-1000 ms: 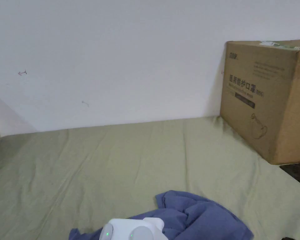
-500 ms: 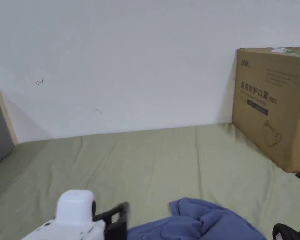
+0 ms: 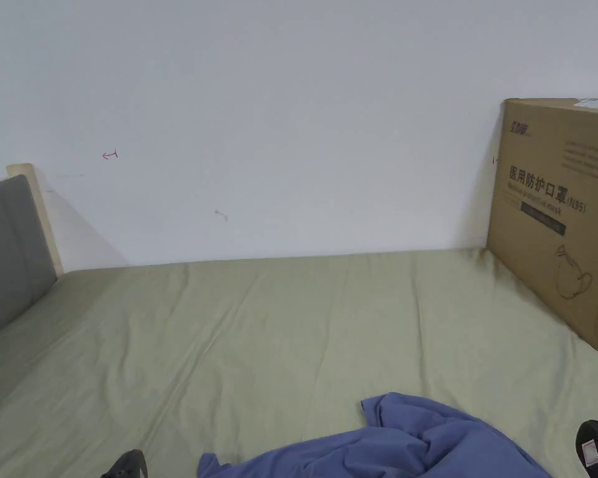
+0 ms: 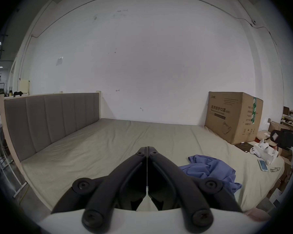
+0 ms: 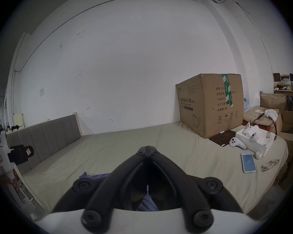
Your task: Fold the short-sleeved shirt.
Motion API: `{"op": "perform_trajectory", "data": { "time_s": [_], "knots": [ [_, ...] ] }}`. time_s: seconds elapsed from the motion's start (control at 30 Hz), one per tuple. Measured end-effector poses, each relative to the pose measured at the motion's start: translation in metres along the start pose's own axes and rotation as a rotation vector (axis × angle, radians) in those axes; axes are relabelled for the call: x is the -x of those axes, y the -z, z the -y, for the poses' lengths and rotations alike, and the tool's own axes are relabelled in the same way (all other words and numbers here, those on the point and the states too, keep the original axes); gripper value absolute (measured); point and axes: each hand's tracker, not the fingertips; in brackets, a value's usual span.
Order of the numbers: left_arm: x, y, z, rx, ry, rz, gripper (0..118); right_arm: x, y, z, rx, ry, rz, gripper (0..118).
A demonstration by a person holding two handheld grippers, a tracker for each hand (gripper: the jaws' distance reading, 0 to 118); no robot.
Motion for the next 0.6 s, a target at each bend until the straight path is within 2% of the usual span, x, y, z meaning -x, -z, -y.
{"op": "perform_trajectory", "data": {
  "time_s": [0.1, 0.17, 0.23, 0.27, 0.3, 0.37, 0.4, 0.47, 0.5, 0.57, 0.6],
  "knots": [
    [0.006, 0.046, -0.011, 0.149, -0.006, 0.033, 0, 0.002, 0.003, 0.0, 0.021, 0.004, -0.02, 0],
    [0.013, 0.105, -0.009, 0.449, -0.027, 0.07, 0, 0.004, 0.008, 0.001, 0.045, 0.003, -0.032, 0],
    [0.024, 0.165, 0.013, 0.645, -0.11, 0.204, 1, 0.004, 0.012, 0.004, 0.069, 0.008, -0.048, 0],
    [0.027, 0.189, 0.025, 0.705, -0.101, 0.184, 2, 0.004, 0.014, 0.006, 0.08, 0.015, -0.057, 0],
    [0.025, 0.206, 0.039, 0.76, -0.083, 0.156, 24, 0.004, 0.016, 0.008, 0.091, 0.02, -0.063, 0],
    [0.025, 0.236, 0.061, 0.793, -0.06, 0.104, 95, 0.003, 0.02, 0.014, 0.113, 0.02, -0.068, 0],
    [0.025, 0.248, 0.072, 0.803, -0.06, 0.098, 118, 0.003, 0.022, 0.017, 0.126, 0.017, -0.069, 0],
    [0.018, 0.26, 0.098, 0.803, -0.048, 0.088, 118, 0.0, 0.029, 0.024, 0.16, 0.003, -0.077, 0],
    [0.014, 0.269, 0.108, 0.774, -0.038, 0.085, 112, -0.002, 0.032, 0.028, 0.173, 0.004, -0.09, 0],
    [0.001, 0.279, 0.13, 0.839, 0.002, 0.099, 112, -0.006, 0.04, 0.036, 0.197, 0.009, -0.099, 0],
    [-0.003, 0.281, 0.138, 0.89, 0.008, 0.135, 106, -0.007, 0.043, 0.038, 0.205, 0.006, -0.093, 0]
  ]
}}
